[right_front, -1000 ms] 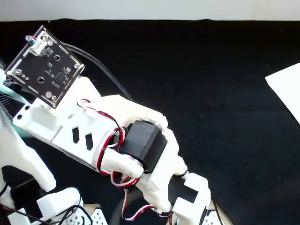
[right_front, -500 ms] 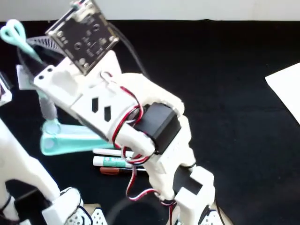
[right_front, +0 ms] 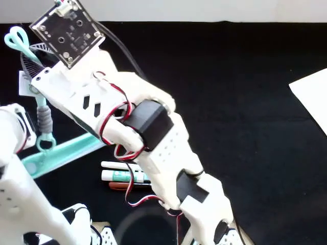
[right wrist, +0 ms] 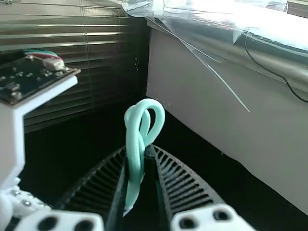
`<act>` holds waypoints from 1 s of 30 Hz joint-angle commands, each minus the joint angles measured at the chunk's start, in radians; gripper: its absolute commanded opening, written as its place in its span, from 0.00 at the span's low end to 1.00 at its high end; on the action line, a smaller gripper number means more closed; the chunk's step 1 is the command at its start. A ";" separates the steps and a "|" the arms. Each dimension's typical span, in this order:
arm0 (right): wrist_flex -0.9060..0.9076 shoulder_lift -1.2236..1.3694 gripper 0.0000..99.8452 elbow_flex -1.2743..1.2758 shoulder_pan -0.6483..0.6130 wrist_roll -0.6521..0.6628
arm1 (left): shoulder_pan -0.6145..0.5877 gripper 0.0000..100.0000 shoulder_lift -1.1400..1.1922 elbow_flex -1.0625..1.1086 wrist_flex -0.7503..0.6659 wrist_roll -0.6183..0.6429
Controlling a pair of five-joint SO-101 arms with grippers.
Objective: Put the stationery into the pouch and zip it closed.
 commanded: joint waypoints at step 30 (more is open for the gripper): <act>-0.156 -0.004 0.01 -0.019 0.035 -0.008 | -0.130 0.17 -0.147 0.108 0.006 -0.021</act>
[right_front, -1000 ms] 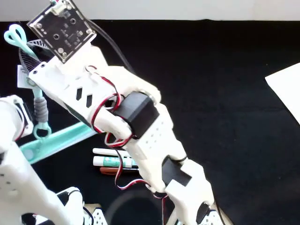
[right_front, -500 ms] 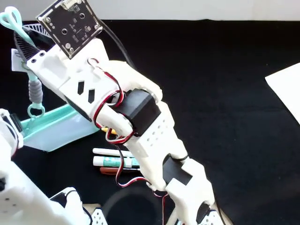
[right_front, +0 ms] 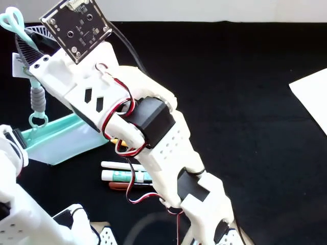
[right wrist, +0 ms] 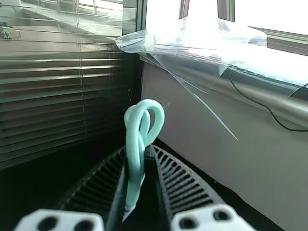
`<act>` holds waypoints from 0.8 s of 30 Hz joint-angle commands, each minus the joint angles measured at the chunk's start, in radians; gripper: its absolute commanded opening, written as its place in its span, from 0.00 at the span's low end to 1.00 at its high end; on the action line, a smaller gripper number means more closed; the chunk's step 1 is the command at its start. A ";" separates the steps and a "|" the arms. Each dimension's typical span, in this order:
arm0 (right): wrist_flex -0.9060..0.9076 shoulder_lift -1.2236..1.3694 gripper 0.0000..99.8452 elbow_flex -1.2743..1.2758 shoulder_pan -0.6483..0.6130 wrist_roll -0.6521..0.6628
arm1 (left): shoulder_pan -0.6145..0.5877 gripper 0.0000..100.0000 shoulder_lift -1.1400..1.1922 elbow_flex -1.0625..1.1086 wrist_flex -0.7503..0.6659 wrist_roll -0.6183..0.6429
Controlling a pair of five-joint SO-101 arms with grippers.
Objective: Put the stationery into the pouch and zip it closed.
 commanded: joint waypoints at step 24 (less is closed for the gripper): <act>-0.021 -0.004 0.01 -0.019 0.015 -0.009 | 0.177 0.15 0.008 0.091 0.005 0.034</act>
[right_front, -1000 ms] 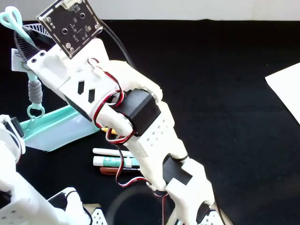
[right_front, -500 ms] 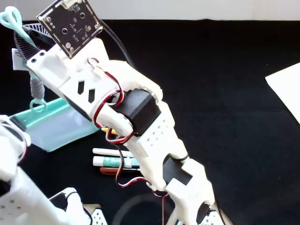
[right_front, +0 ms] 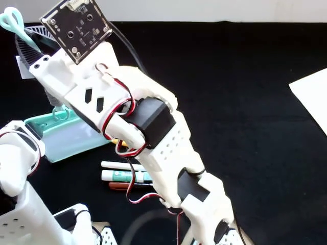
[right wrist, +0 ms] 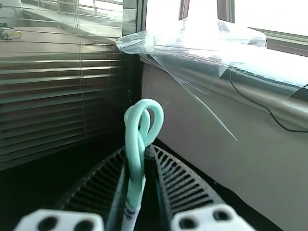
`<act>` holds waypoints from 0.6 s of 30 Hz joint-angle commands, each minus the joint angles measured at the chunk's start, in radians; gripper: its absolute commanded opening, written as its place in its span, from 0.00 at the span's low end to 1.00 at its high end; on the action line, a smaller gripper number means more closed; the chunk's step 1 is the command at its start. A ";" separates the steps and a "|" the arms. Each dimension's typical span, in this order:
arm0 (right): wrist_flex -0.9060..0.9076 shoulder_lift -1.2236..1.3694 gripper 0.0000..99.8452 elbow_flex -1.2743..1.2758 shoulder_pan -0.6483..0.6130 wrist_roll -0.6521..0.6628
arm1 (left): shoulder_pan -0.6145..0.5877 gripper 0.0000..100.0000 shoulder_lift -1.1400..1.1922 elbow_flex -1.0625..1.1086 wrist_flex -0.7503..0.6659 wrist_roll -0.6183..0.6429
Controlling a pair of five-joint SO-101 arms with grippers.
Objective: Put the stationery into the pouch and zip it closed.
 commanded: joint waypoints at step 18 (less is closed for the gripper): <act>0.160 -0.004 0.01 -0.019 0.097 -0.011 | 0.019 0.01 -0.001 0.105 0.000 -0.098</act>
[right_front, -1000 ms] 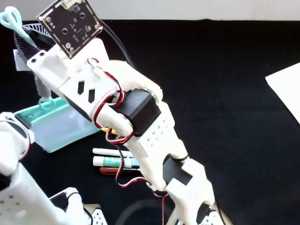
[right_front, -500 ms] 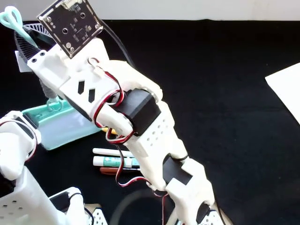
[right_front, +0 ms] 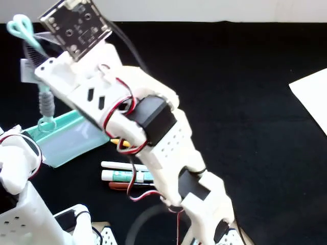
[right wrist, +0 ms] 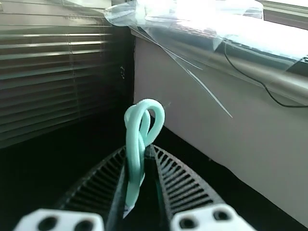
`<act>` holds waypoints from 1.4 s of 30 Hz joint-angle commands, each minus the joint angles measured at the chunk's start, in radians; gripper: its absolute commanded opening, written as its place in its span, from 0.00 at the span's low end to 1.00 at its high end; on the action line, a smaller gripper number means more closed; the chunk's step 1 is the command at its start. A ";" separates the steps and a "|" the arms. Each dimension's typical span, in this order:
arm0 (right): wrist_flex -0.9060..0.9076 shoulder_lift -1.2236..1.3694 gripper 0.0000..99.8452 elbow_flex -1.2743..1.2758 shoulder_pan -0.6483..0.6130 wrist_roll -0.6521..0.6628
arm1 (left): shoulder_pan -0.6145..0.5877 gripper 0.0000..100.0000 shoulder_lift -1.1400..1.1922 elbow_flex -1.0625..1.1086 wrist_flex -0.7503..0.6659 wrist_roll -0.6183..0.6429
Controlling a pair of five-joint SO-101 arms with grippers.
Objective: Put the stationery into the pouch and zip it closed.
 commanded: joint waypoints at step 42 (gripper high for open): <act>0.512 0.197 0.41 -0.245 0.404 -0.206 | -0.051 0.01 0.005 0.027 -0.011 0.044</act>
